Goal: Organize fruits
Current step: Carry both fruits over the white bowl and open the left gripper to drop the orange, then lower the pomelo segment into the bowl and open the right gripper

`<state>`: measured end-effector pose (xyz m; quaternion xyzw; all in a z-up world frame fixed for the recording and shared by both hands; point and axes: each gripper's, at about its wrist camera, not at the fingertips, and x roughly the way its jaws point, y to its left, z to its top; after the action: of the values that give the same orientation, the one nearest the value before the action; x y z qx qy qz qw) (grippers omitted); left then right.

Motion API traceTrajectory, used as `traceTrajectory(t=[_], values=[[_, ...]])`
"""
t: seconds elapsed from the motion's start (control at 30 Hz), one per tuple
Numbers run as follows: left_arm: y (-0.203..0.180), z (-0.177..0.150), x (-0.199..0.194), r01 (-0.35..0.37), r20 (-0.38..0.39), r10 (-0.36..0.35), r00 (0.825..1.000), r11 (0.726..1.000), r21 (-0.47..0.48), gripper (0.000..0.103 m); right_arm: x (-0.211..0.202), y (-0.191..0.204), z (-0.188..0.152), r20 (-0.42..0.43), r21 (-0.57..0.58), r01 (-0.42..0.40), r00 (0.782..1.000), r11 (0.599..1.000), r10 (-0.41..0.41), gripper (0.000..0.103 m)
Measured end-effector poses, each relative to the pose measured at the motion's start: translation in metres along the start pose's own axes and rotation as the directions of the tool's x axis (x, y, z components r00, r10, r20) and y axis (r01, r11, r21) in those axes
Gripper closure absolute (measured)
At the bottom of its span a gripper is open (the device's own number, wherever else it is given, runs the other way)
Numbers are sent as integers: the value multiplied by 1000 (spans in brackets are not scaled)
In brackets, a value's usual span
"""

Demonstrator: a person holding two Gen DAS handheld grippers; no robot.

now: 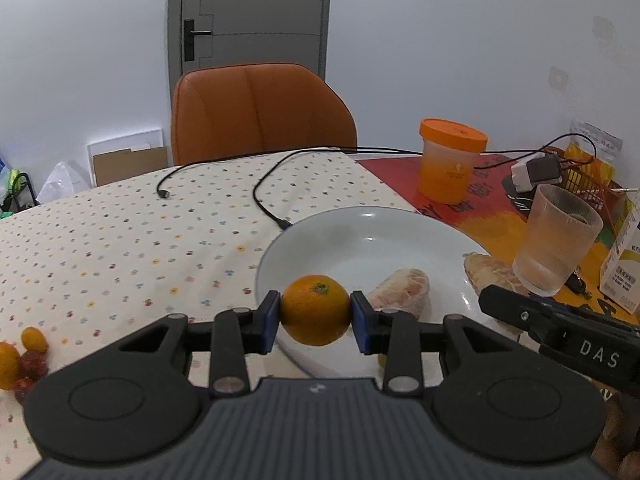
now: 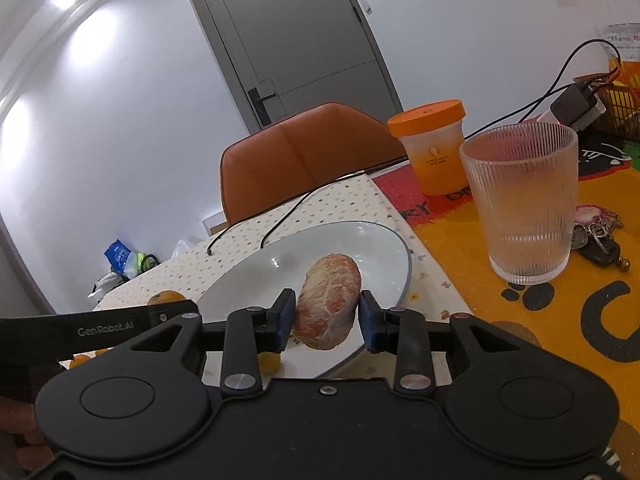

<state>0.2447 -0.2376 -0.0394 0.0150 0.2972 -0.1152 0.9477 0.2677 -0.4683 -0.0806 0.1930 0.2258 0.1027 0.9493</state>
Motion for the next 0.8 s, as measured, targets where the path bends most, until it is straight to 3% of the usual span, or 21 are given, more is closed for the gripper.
traceTrajectory(t=[0.2,0.5,0.6,0.8], values=[[0,3,-2,0,26,0,1000,1000,1,64,6,-4,2,-3,11,10,1000,1000,-10,71],[23,6,-17,-64,42,66,997,997,-40,61,8,4,10,13,-7,21,1000,1000,-21,69],[32,4,-21,-86,26,88,996,995,-56,49,6,8,11,24,-11,28,999,1000,-28,54],[48,-2,-33,-153,33,156,987,985,-79,24,-1,21,7,29,-33,5,1000,999,-4,43]])
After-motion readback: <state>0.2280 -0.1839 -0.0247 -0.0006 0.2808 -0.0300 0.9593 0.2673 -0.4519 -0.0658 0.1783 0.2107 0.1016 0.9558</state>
